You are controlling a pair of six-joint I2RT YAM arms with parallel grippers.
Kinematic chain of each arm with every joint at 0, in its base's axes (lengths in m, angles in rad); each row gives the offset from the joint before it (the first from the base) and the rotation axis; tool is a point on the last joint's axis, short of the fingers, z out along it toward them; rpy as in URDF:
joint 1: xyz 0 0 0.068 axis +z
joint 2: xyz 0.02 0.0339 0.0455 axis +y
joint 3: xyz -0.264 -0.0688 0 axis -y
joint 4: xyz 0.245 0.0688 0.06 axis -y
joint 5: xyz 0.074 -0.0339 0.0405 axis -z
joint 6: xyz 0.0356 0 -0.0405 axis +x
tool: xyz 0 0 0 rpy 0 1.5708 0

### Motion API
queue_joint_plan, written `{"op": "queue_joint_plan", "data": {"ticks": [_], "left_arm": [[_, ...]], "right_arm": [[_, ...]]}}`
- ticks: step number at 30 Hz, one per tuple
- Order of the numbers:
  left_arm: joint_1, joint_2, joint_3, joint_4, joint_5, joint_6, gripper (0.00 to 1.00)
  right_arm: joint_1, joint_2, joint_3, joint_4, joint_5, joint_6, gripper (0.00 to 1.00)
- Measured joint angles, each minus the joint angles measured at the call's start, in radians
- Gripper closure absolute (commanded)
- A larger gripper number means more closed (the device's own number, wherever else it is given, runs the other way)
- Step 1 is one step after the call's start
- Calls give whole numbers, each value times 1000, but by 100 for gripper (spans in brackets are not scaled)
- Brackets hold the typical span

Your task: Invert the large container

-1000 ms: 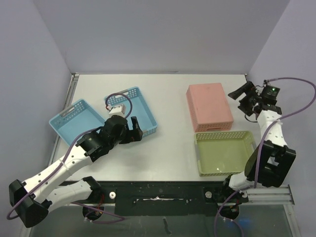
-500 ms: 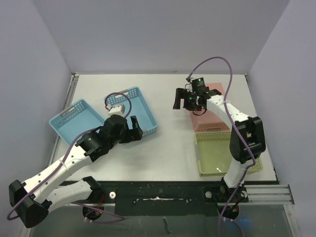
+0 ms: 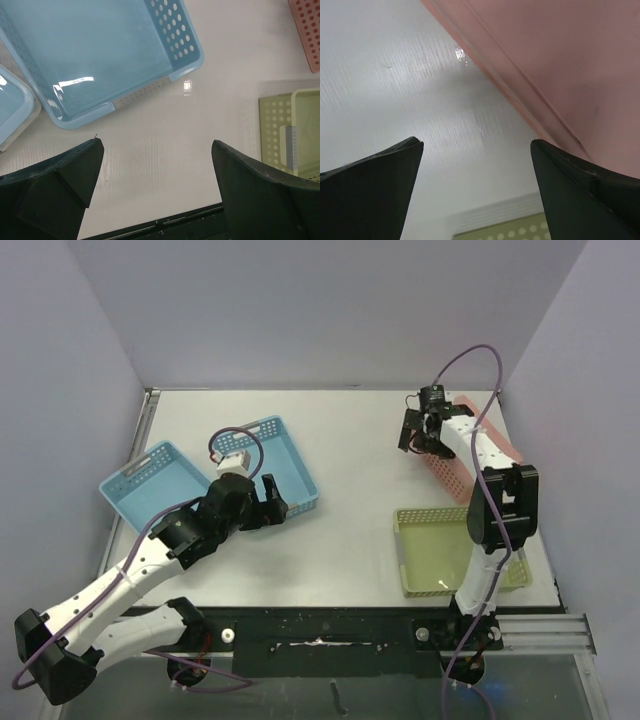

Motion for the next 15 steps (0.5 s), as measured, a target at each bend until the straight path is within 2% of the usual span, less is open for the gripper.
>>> {"op": "queue_joint_plan", "data": {"ticks": [4, 7, 11, 15], "left_arm": [[3, 12, 0, 7, 3, 4, 8], [4, 34, 0, 13, 8, 10, 8], [4, 56, 0, 19, 15, 20, 8], [4, 69, 0, 32, 17, 30, 9]], "right_arm": [[51, -110, -22, -26, 80, 6, 5], [203, -228, -70, -35, 126, 34, 1], [369, -411, -211, -85, 148, 178, 2], [341, -610, -401, -174, 159, 386, 3]]}}
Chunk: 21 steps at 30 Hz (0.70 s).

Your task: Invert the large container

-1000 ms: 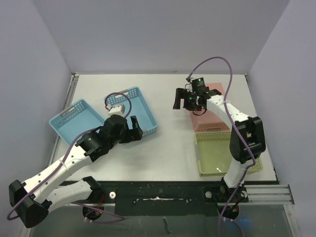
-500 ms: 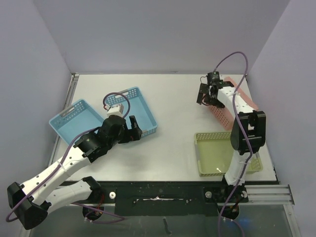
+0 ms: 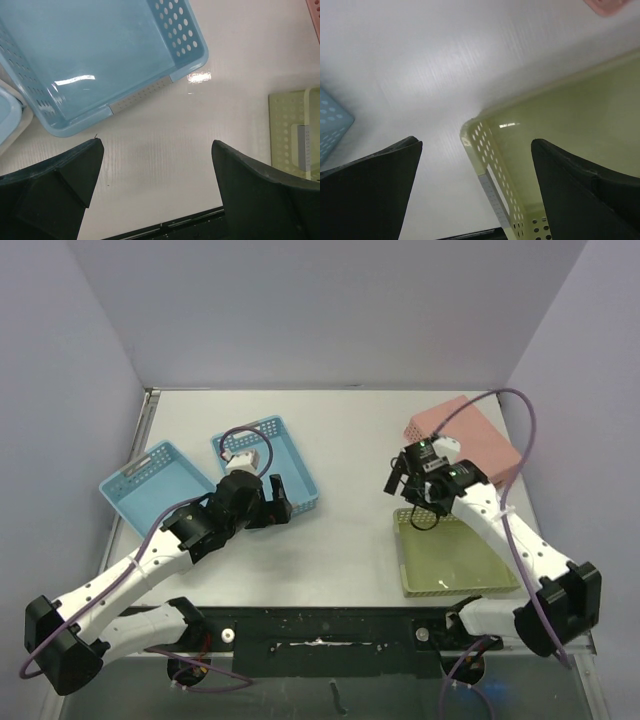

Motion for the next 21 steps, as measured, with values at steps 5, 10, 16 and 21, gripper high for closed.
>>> {"op": "queue_joint_plan", "data": {"ticks": [5, 10, 16, 21], "left_arm": [[0, 0, -4, 40, 6, 0, 9], [0, 0, -7, 56, 27, 0, 9], [0, 0, -35, 74, 51, -10, 9], [0, -2, -51, 74, 60, -23, 9]], "right_arm": [[-118, -208, -186, -27, -42, 202, 2], [-332, -272, -274, -6, -105, 282, 2], [-486, -200, -277, 68, -153, 282, 2], [-537, -80, -276, 132, -196, 274, 20]]}}
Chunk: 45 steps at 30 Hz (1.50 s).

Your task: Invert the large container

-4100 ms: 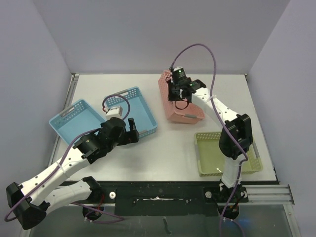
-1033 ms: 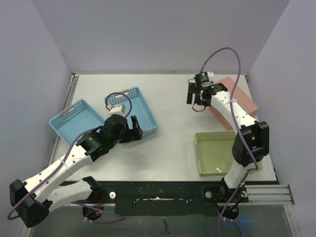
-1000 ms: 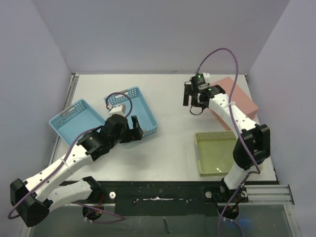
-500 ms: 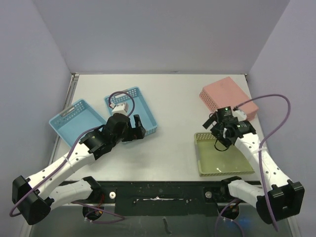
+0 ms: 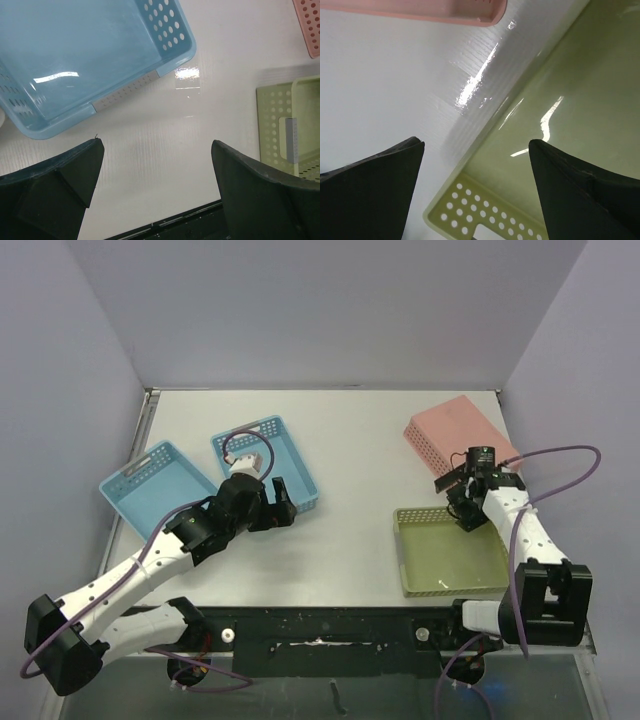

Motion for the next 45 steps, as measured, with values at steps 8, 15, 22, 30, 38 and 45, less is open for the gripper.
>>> {"op": "queue_joint_plan", "data": {"ticks": [8, 15, 22, 30, 38, 45], "left_arm": [[0, -14, 0, -1, -1, 0, 9], [0, -18, 5, -16, -21, 20, 10], [0, -18, 41, -38, -45, 46, 9], [15, -11, 96, -72, -72, 79, 9], [134, -7, 197, -134, -70, 117, 9], [259, -24, 264, -203, -68, 164, 9]], "right_arm": [[0, 37, -24, 43, -45, -8, 85], [-3, -41, -61, 39, -90, -2, 100], [98, -162, -100, 27, -100, 46, 100], [414, -180, -97, 63, -93, 215, 100], [652, 73, 122, 165, -117, 251, 100], [703, 183, 265, 386, -266, 176, 100]]}}
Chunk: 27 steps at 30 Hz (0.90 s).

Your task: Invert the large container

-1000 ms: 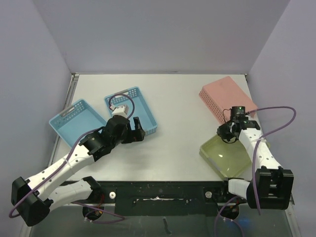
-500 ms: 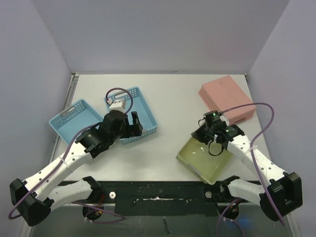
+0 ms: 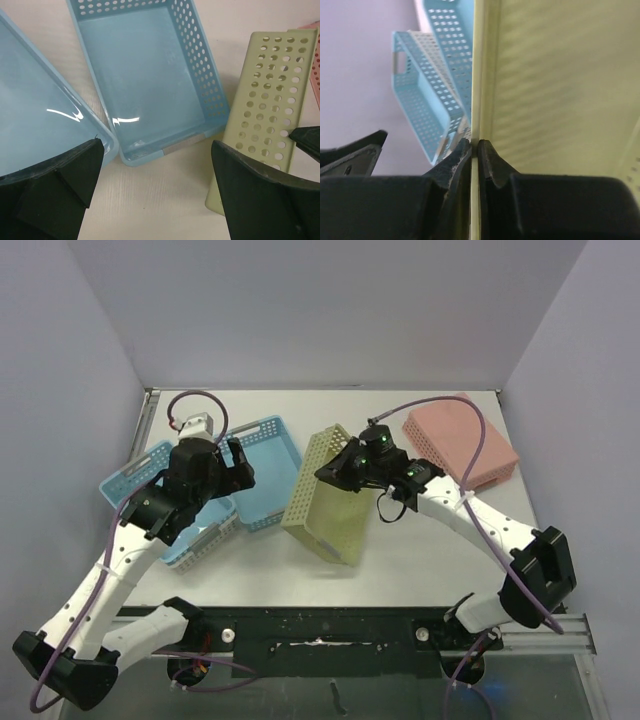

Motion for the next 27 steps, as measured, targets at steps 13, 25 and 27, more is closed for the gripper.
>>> {"op": "queue_joint_plan", "data": {"ticks": [13, 25, 27], "left_arm": [[25, 8, 59, -23, 11, 46, 9], [29, 23, 35, -6, 84, 45, 9], [29, 23, 27, -4, 91, 45, 9]], "right_arm": [[-245, -205, -455, 582, -396, 74, 100], [-563, -366, -510, 336, -657, -203, 83], [-657, -401, -509, 257, -682, -288, 76]]}}
